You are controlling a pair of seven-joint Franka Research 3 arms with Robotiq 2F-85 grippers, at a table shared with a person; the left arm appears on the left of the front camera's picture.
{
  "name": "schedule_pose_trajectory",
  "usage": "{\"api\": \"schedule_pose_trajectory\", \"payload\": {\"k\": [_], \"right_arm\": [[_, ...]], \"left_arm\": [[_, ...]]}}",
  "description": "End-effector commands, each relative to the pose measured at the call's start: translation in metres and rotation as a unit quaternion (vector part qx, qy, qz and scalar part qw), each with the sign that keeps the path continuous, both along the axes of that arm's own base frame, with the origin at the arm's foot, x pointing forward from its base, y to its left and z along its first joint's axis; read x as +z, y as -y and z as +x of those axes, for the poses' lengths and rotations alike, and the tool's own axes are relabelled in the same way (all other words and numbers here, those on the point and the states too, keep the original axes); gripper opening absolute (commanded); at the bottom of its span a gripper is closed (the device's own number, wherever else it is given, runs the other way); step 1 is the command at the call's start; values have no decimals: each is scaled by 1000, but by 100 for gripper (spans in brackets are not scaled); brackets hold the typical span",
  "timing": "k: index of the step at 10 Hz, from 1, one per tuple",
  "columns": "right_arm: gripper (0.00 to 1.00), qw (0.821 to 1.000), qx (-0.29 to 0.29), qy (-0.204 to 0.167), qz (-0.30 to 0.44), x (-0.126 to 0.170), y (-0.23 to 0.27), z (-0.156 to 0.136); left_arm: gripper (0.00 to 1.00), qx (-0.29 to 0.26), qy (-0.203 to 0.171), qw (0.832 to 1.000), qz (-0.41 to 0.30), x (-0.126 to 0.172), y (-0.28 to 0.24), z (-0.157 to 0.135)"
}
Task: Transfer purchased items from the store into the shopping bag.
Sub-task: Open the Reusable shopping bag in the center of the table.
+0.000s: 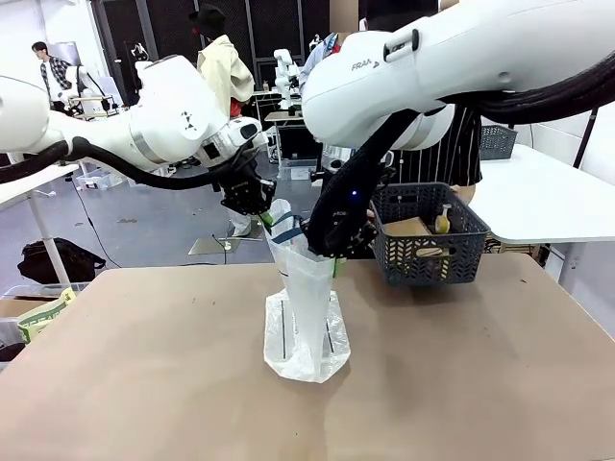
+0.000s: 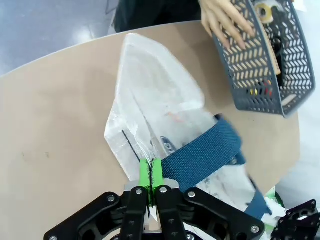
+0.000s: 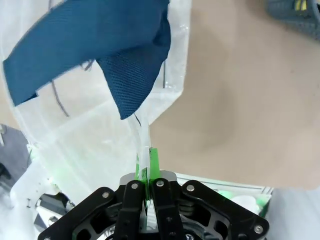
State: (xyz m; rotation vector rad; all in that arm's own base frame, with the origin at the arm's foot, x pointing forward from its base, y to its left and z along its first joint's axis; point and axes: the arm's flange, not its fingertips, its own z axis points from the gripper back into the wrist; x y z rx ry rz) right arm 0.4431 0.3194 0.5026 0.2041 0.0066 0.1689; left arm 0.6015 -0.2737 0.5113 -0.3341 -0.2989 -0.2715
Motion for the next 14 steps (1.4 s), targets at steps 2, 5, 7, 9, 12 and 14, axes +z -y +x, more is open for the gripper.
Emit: {"api": "schedule_pose_trajectory", "payload": {"k": [2,5,7,9,12,14], "right_arm": [[0,999,-40,1,5,-9,13,-9],[0,999,-37,22,-1,-3,2,-13],[0,999,-5,31,-9,-1,-30,-17],[0,999,13,19,-35,-6,-51,-26],[0,999,31,3,-44,-19,-67,-34],[0,997,12,-10,-74,-29,-77,-28]], "left_arm": [[0,1,1,1000,28,1,-43,-24],[0,52,28,997,50,6,-112,-67],[0,98,45,992,68,4,-153,-94],[0,99,15,993,68,-6,-174,-103],[0,73,-8,993,90,-10,-166,-92],[0,72,-22,992,96,-10,-162,-77]]}}
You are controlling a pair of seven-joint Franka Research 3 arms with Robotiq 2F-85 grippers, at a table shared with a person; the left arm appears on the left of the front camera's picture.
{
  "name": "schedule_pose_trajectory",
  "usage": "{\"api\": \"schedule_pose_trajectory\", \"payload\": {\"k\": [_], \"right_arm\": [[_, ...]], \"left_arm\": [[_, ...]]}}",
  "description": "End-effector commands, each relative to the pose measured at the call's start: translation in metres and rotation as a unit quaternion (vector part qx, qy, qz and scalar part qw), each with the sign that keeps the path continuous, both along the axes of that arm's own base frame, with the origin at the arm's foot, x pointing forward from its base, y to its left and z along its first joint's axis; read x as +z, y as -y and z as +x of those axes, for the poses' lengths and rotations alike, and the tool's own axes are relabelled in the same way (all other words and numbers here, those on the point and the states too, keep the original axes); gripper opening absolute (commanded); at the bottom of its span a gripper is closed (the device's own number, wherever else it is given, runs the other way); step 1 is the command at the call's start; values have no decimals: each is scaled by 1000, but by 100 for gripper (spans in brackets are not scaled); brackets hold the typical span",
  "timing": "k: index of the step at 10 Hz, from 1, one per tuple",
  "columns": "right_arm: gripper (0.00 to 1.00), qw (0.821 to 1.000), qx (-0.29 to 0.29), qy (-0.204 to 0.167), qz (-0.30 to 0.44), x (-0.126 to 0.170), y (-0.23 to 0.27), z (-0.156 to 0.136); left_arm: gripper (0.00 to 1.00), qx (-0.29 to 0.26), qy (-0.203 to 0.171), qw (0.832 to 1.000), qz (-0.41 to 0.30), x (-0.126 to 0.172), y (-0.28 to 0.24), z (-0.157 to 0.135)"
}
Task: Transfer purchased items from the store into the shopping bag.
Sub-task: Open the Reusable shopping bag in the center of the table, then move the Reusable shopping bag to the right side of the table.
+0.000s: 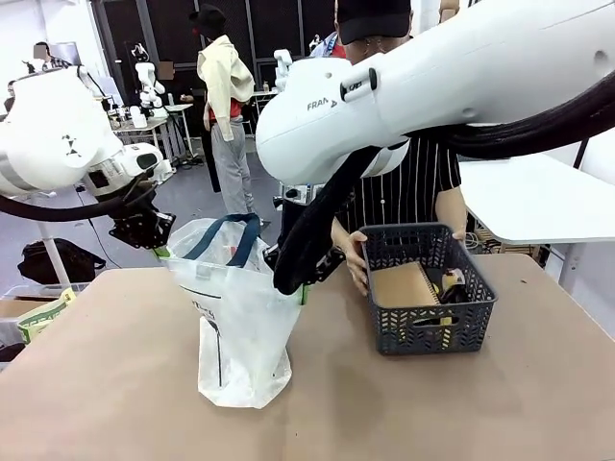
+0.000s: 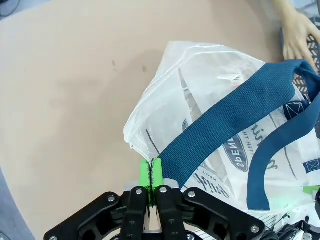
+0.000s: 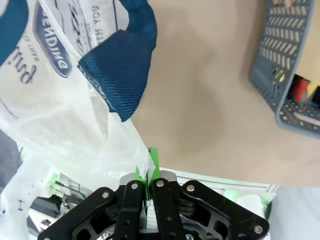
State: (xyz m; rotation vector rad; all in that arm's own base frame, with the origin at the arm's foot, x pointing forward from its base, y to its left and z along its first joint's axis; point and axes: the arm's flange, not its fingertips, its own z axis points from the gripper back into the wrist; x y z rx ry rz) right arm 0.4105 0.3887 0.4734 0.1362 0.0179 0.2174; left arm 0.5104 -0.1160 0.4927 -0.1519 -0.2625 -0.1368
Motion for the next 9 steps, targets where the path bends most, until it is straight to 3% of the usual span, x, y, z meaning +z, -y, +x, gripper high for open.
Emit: {"api": "schedule_pose_trajectory", "payload": {"k": [1,9], "right_arm": [[0,1000,4,3,12,6,2,-2],[0,1000,4,3,12,6,2,-2]], "left_arm": [[0,5,7,1000,-3,1,-4,-8],[0,5,7,1000,-3,1,-4,-8]]}}
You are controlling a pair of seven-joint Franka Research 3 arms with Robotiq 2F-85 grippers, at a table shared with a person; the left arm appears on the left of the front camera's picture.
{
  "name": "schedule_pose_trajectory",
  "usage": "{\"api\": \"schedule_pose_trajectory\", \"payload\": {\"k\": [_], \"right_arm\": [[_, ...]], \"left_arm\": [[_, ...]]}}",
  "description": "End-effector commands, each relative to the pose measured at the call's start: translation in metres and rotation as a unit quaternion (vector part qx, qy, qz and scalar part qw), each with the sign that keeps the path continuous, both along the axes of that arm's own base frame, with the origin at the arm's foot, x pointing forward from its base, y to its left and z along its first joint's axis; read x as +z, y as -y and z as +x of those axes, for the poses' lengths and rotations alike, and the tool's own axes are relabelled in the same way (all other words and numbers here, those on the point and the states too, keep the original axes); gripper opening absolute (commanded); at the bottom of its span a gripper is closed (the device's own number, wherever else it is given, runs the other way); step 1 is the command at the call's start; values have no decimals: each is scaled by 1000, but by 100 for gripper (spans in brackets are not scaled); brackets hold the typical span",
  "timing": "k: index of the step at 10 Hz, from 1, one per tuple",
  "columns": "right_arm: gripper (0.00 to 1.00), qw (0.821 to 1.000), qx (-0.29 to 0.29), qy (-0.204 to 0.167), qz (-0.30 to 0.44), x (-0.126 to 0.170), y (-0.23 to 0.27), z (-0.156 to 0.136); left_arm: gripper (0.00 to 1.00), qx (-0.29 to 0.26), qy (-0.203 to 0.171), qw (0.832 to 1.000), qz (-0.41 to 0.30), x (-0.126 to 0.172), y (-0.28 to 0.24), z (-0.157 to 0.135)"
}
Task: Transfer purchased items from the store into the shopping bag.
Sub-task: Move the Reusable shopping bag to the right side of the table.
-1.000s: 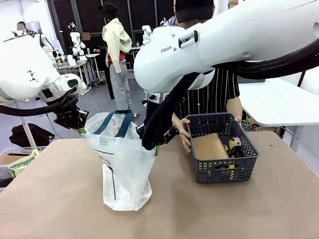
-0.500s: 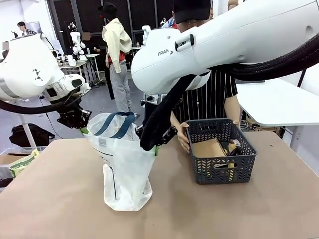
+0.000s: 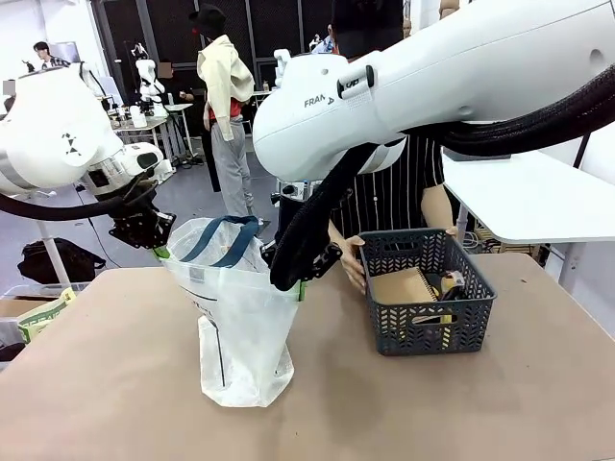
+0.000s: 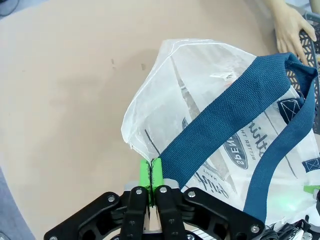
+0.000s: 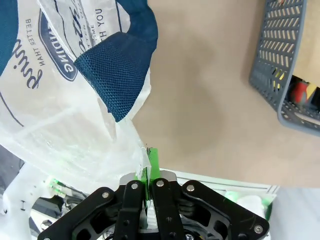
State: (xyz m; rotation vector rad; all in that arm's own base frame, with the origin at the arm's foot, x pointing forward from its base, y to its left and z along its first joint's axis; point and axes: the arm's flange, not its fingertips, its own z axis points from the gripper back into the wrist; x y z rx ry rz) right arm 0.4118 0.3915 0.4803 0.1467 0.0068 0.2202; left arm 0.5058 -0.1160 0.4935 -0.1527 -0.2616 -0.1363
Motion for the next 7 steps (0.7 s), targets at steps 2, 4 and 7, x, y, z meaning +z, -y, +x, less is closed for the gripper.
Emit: {"api": "schedule_pose_trajectory", "payload": {"k": [2,4,7], "right_arm": [[0,1000,3,-2,7,-1,5,-3],[0,1000,3,-2,7,-1,5,-3],[0,1000,3,-2,7,-1,5,-3]], "left_arm": [[0,5,7,1000,-3,0,-4,-4],[0,5,7,1000,-3,0,-4,-4],[0,5,7,1000,-3,0,-4,-4]]}}
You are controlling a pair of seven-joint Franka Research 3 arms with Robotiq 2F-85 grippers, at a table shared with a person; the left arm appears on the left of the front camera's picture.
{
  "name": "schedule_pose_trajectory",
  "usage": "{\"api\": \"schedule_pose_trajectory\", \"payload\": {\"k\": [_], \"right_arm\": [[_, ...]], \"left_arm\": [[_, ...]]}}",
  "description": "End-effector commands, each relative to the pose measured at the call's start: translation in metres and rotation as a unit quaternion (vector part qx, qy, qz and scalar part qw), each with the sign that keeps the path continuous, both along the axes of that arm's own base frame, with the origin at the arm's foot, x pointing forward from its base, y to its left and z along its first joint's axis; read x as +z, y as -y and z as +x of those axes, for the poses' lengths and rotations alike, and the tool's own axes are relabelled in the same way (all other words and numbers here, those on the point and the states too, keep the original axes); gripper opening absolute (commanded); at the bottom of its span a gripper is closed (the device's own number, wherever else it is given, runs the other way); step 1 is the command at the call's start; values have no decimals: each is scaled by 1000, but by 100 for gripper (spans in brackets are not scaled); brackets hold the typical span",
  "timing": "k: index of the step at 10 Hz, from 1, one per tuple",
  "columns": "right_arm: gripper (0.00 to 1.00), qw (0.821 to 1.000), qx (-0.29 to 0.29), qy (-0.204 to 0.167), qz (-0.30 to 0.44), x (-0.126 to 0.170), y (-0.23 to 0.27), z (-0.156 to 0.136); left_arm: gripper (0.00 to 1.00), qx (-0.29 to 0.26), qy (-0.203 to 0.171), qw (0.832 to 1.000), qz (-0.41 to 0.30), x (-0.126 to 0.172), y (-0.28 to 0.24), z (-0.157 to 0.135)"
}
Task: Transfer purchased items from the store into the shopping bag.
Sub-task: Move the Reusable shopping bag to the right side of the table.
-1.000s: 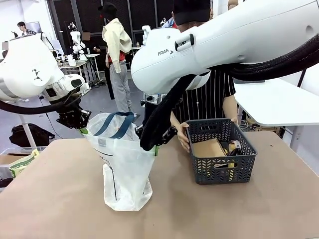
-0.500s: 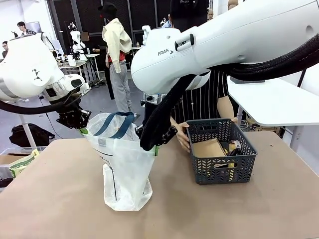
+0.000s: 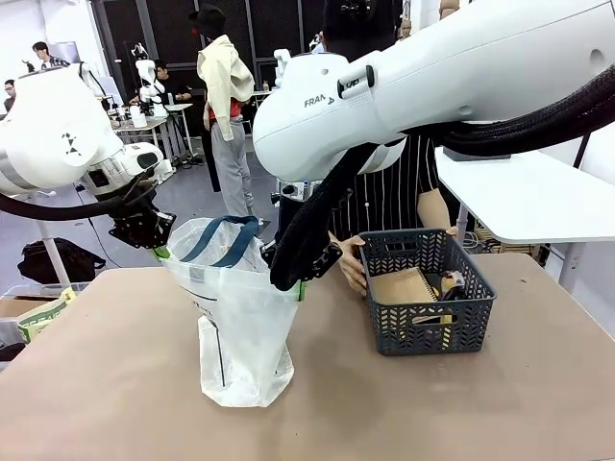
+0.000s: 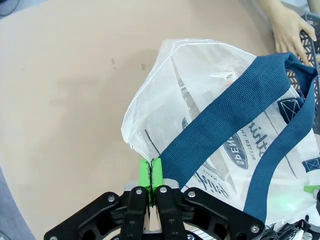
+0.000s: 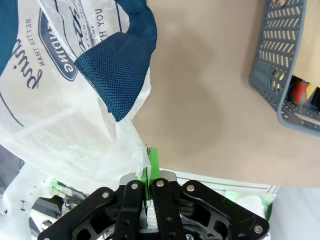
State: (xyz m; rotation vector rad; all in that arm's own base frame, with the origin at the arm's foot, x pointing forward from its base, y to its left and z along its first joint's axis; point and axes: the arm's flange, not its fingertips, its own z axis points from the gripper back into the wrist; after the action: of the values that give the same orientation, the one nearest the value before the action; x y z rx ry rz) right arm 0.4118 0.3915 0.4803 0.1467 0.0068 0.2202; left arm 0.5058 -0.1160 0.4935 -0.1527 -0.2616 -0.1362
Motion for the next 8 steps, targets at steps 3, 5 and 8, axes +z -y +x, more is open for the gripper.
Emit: {"api": "schedule_pose_trajectory", "payload": {"k": [3,5,8], "right_arm": [[0,1000,3,-2,7,-1,5,-3],[0,1000,3,-2,7,-1,5,-3],[0,1000,3,-2,7,-1,5,-3]], "left_arm": [[0,5,7,1000,-3,0,-4,-4],[0,5,7,1000,-3,0,-4,-4],[0,5,7,1000,-3,0,-4,-4]]}}
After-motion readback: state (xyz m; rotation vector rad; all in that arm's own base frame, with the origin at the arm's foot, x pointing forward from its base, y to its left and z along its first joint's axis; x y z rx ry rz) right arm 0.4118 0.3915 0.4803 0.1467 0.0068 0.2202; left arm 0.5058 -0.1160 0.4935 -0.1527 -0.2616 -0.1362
